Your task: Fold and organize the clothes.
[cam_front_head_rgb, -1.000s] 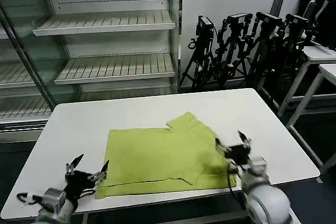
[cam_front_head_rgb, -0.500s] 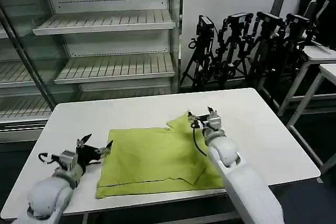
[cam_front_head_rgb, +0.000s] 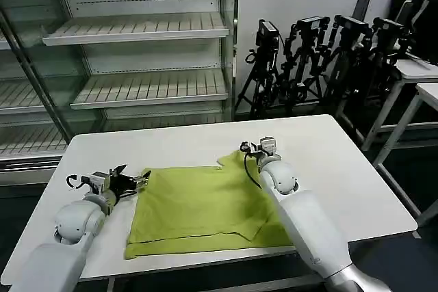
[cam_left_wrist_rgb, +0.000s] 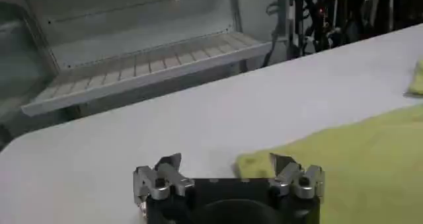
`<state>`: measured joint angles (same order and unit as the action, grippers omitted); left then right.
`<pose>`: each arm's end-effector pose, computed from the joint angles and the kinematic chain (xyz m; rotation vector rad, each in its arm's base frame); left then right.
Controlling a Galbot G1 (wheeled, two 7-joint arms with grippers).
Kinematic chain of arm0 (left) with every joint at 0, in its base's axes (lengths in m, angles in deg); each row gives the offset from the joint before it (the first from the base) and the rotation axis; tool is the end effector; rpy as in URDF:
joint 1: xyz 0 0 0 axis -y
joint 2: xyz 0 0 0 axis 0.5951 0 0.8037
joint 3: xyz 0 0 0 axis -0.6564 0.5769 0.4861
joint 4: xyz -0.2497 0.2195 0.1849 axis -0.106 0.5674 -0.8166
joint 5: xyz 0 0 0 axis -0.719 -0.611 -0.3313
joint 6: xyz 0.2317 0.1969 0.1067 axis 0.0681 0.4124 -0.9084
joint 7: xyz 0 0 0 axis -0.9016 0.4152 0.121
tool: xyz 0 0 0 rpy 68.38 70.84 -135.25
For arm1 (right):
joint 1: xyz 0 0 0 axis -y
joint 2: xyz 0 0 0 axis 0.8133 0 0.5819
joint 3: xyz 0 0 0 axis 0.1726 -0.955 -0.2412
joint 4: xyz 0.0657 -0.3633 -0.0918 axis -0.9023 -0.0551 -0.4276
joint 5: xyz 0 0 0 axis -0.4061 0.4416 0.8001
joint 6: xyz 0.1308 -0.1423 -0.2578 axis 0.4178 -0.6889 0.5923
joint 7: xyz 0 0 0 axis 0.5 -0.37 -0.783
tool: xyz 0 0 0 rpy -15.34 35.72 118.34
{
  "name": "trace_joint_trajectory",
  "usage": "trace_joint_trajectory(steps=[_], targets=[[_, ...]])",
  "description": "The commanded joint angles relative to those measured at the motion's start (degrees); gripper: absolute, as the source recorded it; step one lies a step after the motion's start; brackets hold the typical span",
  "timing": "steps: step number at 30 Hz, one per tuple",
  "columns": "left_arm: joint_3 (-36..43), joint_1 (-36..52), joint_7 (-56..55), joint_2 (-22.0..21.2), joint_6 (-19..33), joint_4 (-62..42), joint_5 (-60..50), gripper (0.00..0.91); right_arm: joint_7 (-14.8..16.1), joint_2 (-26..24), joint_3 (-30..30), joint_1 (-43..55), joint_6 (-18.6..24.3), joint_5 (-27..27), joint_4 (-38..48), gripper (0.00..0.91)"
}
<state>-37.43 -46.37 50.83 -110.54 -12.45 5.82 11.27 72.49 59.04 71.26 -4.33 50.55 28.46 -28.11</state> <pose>0.3560 0.1634 -0.2836 -0.1945 -2.6432 -0.2468 0.4845 0.0385 -0.2761 0.1999 -2.7092 0.2160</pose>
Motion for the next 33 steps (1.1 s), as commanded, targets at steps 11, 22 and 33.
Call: trace_joint_trajectory(steps=[11, 22, 33], targets=[[2.98, 5.17, -0.88, 0.52, -0.12, -6.09, 4.47, 0.746, 0.95, -1.02, -0.86, 0.62, -0.69, -2.38, 1.38, 0.907], [3.54, 4.31, -0.31, -0.26, -0.08, -6.12, 4.36, 0.01, 1.7, -0.96, -0.79, 0.1, -0.75, -3.98, 1.87, 0.0], [3.19, 1.81, 1.12, -0.7, -0.02, -3.52, 4.41, 0.01, 2.79, -1.19, -0.88, -0.96, -0.66, -6.08, 0.35, 0.0]])
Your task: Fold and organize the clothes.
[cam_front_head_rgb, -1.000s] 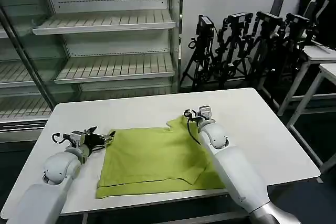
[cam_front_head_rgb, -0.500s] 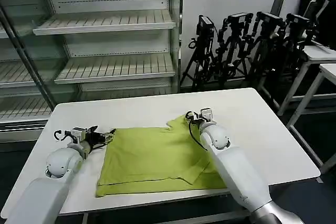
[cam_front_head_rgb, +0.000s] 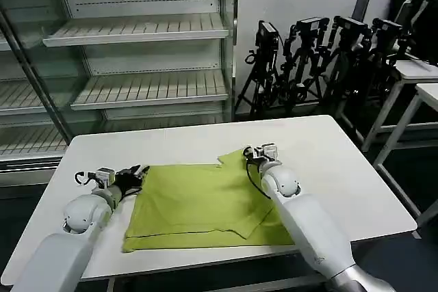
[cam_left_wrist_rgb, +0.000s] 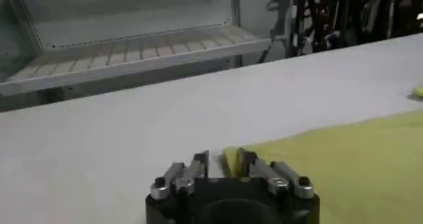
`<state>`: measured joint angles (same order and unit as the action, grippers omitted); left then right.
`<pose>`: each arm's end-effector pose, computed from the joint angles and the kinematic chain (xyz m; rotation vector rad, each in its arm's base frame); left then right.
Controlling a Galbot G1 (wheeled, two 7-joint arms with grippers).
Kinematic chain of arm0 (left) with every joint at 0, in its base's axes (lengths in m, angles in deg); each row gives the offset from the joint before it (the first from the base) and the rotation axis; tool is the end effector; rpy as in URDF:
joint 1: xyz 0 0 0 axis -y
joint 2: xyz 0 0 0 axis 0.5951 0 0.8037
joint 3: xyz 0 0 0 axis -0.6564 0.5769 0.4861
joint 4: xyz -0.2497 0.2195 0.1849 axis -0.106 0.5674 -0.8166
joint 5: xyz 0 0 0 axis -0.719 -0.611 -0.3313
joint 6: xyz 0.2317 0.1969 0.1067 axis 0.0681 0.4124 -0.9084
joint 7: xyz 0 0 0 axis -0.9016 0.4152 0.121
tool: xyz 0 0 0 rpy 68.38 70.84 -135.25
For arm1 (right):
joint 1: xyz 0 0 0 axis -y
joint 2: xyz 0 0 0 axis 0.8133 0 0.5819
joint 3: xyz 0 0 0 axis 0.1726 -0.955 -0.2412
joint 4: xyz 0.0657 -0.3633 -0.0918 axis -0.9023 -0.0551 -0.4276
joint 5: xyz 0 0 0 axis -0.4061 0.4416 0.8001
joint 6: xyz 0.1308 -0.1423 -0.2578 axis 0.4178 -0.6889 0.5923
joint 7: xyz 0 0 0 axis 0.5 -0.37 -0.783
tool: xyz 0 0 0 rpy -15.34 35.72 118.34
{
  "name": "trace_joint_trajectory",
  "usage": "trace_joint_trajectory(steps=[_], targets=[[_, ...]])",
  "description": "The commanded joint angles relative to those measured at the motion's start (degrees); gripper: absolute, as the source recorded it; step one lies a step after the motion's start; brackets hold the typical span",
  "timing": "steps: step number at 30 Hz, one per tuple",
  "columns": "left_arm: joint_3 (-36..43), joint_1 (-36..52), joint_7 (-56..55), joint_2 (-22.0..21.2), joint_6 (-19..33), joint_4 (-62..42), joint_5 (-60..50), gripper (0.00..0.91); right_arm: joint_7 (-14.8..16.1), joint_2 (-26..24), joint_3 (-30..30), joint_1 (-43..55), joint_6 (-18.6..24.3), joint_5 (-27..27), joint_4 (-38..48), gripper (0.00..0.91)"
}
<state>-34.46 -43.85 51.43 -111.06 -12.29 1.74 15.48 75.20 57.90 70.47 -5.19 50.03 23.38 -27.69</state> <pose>0.3707 0.1594 -0.2974 -0.2453 -2.6001 -0.1478 0.4799 0.0315 -0.2880 0.2909 -2.6405 0.1247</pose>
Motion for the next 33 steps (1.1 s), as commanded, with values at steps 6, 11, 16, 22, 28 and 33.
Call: trace_joint_trajectory(steps=[6, 11, 16, 22, 28, 33], targets=[[-0.45, -1.1, 0.79, -0.35, -0.12, 1.97, 0.61, 0.01, 0.93, -0.35, 0.16, 0.11, 0.03, -0.28, -1.81, 0.0], [-1.45, -1.66, 0.76, -0.15, -0.08, 3.09, 1.1, 0.01, 1.32, -1.06, 0.11, -0.51, 0.12, 0.09, -4.22, 0.0], [-2.88, -2.45, 0.2, 0.24, -0.01, 5.65, 3.0, 0.01, 1.35, -2.14, 1.21, -1.84, 0.75, -0.01, -7.55, 0.0], [-5.44, -6.59, -0.37, 0.9, -0.01, 11.88, 3.57, 0.01, 1.27, -4.74, 2.84, -7.65, 0.57, -0.44, -14.8, 0.0], [-7.58, -11.08, -0.51, 1.13, 0.03, 17.64, 3.98, 0.01, 2.09, -7.57, 5.98, -15.44, 1.48, -0.01, -23.98, 0.0], [-9.06, -14.05, -0.64, 0.82, 0.07, 19.77, 3.98, 0.01, 1.73, -8.63, 7.38, -17.51, 1.56, 0.12, -26.84, 0.0]])
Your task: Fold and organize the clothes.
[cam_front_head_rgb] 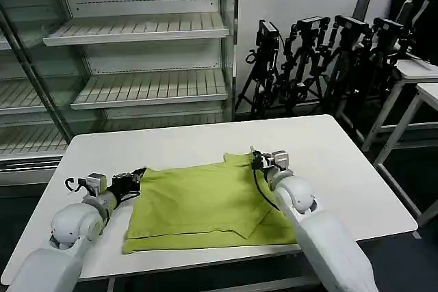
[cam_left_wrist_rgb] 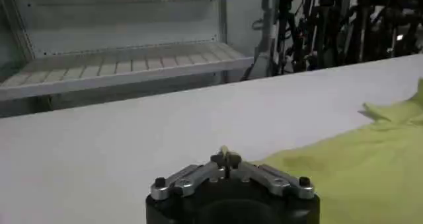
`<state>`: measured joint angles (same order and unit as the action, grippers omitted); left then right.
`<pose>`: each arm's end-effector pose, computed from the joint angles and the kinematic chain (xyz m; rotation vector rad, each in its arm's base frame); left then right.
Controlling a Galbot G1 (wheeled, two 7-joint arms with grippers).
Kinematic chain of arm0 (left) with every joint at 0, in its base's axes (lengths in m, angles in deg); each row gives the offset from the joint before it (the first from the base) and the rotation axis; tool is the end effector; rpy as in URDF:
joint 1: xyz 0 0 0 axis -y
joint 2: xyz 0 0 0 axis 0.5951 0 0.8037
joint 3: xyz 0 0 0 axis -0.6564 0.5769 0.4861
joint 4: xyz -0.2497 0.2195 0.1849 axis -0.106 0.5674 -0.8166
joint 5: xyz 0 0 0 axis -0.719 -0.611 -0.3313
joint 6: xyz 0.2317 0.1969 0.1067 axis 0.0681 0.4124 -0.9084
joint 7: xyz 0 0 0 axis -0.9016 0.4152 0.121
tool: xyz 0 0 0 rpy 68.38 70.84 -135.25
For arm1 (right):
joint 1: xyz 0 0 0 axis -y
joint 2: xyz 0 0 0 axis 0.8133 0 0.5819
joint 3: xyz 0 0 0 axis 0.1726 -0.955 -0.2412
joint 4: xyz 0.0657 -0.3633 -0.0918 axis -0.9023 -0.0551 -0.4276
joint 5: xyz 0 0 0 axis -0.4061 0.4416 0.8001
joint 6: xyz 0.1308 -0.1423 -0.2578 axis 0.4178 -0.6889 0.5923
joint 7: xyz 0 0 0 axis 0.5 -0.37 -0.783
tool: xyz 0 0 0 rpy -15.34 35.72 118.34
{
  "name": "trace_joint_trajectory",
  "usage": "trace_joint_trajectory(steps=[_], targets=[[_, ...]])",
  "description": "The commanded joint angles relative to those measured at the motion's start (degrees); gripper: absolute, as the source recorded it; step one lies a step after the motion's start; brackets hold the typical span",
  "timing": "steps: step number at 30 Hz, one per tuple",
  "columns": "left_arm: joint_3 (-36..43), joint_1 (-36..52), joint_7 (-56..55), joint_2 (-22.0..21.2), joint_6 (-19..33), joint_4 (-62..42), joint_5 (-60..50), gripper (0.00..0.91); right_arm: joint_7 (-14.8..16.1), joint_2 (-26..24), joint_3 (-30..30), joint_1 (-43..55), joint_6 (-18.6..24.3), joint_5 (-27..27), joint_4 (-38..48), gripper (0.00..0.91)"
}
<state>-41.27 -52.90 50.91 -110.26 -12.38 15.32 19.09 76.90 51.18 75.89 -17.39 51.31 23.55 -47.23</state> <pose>0.3157 0.1532 -0.2655 -0.3152 -2.6961 -0.0762 0.3966 -0.0061 -0.2722 0.3749 -2.7612 0.0896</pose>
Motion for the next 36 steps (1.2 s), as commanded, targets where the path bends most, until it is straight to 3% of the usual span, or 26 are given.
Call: trace_joint_trajectory(steps=[1, 18, 36], targets=[[-2.65, -5.43, -0.04, -0.05, 0.18, 7.0, 0.39, 0.01, 0.06, -1.96, 2.32, -5.61, 0.34, 0.2, -7.63, 0.0], [-7.74, -15.31, 0.55, -1.69, 0.29, 13.44, -1.03, 0.01, 1.11, -6.26, 8.47, -20.55, 0.29, 1.05, -18.54, 0.0], [-9.88, -20.28, 0.43, -2.48, 0.12, 16.89, -2.41, 0.01, 0.71, -7.69, 11.1, -25.9, 0.02, 0.9, -25.07, 0.0]])
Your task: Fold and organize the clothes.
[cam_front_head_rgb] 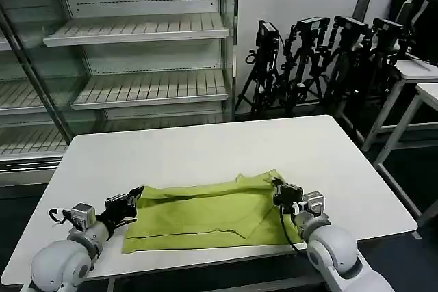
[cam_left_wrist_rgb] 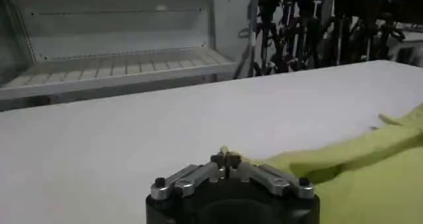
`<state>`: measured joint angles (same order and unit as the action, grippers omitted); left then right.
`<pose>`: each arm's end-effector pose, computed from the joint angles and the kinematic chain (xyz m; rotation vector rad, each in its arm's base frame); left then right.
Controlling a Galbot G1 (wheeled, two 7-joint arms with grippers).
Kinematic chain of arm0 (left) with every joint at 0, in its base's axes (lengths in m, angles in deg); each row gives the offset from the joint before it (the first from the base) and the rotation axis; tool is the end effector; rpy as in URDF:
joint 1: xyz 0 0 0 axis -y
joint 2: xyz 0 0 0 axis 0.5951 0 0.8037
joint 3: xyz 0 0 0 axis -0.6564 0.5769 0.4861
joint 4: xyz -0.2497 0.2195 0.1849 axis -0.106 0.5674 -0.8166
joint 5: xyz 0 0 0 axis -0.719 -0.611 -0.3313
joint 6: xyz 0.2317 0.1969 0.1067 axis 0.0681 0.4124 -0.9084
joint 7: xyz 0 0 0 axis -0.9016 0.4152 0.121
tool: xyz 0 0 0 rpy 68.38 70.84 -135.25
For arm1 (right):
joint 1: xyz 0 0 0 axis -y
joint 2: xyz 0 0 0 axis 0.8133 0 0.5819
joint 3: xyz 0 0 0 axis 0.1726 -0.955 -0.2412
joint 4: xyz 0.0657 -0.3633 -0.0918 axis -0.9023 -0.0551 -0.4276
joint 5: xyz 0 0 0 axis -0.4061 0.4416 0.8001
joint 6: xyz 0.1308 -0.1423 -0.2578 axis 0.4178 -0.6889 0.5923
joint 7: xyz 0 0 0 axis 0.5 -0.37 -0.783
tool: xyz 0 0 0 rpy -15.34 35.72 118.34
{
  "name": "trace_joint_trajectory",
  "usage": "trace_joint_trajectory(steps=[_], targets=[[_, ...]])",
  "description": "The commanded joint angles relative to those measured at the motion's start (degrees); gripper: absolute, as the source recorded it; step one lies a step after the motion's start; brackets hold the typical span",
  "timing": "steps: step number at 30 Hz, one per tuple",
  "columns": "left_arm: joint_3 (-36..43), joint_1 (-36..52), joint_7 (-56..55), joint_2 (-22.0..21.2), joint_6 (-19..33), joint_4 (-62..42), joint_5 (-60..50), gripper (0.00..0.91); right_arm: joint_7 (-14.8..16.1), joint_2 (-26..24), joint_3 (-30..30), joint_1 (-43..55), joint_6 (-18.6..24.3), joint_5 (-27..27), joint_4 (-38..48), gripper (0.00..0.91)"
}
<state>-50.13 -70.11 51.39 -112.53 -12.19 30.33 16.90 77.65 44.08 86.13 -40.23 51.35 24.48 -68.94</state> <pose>0.2197 0.1396 -0.2567 -0.3345 -2.7086 -0.0695 0.2601 -0.0513 -0.2681 0.3764 -2.7657 0.0958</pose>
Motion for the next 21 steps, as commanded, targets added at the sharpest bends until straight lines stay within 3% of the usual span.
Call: trace_joint_trajectory(steps=[1, 10, 21], targets=[[-1.13, -3.74, -0.04, -0.4, -0.08, 2.38, -0.24, 0.01, -0.1, -0.58, 1.14, -3.55, -0.09, 0.04, -3.52, 0.0], [-0.25, -6.79, 0.32, -2.3, -0.12, 4.39, -3.65, 0.01, 0.75, -0.51, 2.04, -6.12, 1.12, 2.68, -1.2, 0.0], [-1.3, -8.56, 0.1, -1.72, -0.12, 6.23, -3.6, 0.01, 0.64, -1.05, 3.28, -6.56, 0.67, 1.32, -3.92, 0.0]])
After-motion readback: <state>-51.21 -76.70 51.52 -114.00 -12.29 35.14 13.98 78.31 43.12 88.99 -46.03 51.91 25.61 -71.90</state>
